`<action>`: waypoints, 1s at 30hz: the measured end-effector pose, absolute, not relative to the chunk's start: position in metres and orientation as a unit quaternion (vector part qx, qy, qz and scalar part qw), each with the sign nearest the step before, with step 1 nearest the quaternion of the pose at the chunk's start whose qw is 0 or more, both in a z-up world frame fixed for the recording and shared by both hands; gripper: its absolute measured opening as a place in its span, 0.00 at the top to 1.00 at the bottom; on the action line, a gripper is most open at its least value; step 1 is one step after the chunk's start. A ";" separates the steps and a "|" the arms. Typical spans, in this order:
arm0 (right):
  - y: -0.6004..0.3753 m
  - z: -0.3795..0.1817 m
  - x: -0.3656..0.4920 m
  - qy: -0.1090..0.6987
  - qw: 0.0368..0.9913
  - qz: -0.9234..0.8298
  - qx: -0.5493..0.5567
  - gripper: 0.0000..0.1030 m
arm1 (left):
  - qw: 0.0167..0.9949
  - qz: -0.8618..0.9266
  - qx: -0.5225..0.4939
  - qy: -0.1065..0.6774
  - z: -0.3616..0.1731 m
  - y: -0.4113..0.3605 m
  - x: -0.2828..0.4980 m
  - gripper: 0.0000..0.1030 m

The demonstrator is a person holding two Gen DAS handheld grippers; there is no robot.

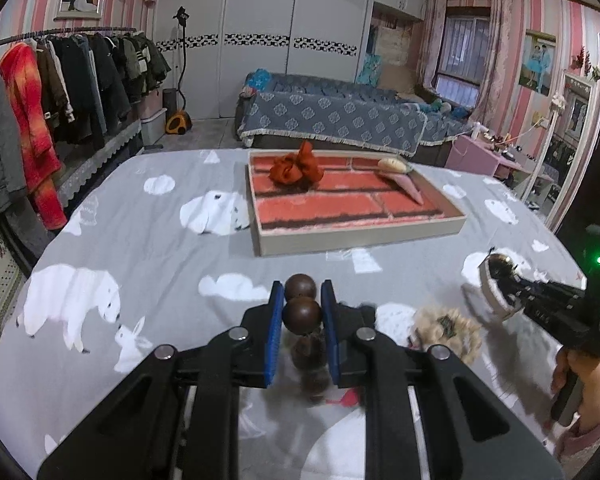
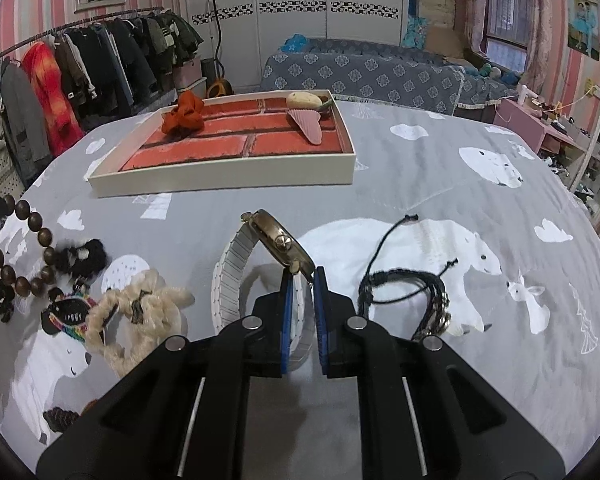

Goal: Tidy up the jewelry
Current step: 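Carry the bead bracelet in the left tool while the right tool carries the watch to the tray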

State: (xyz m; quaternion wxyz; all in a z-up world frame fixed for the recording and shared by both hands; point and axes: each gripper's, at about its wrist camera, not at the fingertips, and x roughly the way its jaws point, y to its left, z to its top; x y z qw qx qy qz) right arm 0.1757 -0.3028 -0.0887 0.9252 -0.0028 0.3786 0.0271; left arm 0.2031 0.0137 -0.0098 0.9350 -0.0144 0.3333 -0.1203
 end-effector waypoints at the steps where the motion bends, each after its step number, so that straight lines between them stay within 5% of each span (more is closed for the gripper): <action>1: -0.302 -0.088 0.178 0.378 0.925 0.027 -0.003 0.89 | 0.936 -0.118 -0.013 0.331 -0.007 0.013 0.207 0.81; 30: -0.285 -0.024 0.352 0.325 0.944 0.050 0.010 0.89 | 0.946 -0.082 -0.043 0.312 0.030 -0.041 0.374 0.81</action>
